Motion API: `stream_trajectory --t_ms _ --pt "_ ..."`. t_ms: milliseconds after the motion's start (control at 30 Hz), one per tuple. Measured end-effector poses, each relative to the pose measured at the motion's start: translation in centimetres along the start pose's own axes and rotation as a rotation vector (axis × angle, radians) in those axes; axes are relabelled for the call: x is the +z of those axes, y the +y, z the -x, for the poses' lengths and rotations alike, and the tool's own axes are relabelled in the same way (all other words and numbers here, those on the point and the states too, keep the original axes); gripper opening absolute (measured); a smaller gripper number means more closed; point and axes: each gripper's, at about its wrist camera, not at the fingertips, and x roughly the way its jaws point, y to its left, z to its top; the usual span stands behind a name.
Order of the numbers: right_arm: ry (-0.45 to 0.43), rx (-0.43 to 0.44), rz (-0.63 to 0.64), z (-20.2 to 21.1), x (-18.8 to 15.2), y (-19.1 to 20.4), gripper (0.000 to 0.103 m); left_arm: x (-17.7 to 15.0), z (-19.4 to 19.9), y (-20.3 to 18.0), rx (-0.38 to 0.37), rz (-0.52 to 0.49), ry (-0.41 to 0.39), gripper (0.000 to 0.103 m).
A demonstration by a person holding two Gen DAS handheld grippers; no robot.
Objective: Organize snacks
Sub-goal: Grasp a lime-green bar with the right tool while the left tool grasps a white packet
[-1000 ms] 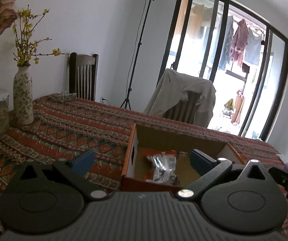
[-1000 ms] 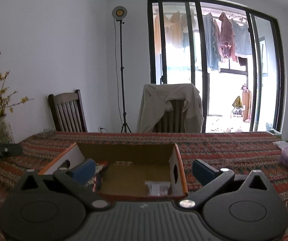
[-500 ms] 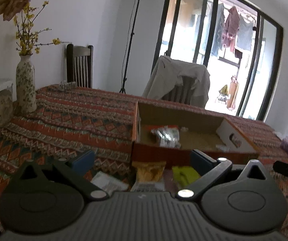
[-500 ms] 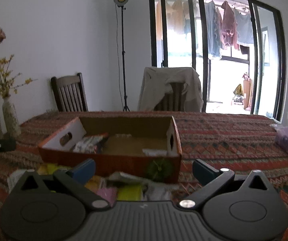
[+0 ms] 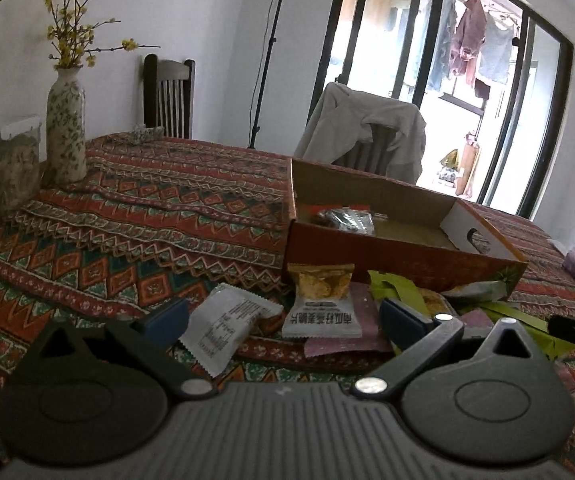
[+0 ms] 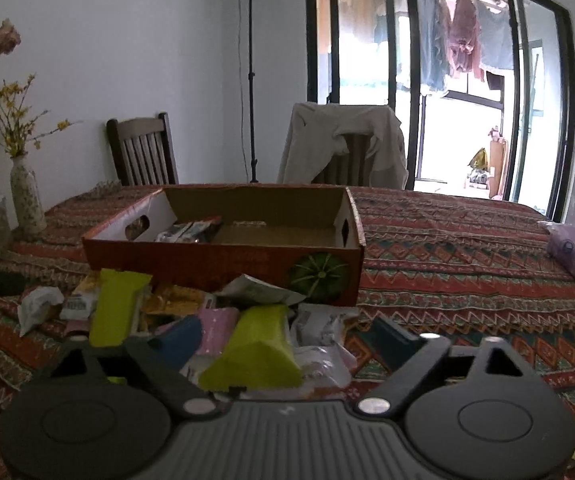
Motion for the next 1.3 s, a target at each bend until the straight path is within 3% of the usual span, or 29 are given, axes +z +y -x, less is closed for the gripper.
stream_trajectory --t_ms 167,233,433,500,767,1033,1300 --pt "0.097 0.052 0.006 -2.6 1.7 0.5 0.061 -0.2 0.2 0.4 0.013 0.004 0.0 0.103" --pt "0.14 0.053 0.023 -3.9 2.5 0.5 0.06 -0.2 0.3 0.8 0.021 0.013 -0.001 0.103" --pt "0.319 0.048 0.07 -8.5 2.6 0.9 0.04 -0.2 0.5 2.2 0.046 0.041 -0.003 0.103" --pt "0.339 0.044 0.1 -9.1 2.1 1.3 0.038 -0.2 0.5 2.7 0.054 0.05 -0.002 0.103" --pt "0.189 0.049 0.073 -5.1 2.0 1.1 0.035 -0.1 -0.7 3.8 0.085 0.057 0.026 0.103" --pt "-0.001 0.023 -0.025 -1.0 2.1 -0.1 0.035 0.5 -3.8 3.6 0.117 -0.025 0.101 0.103" --pt "-0.025 0.004 -0.079 -1.1 1.8 -1.4 0.035 0.4 -7.3 2.8 0.145 -0.163 0.156 0.103"
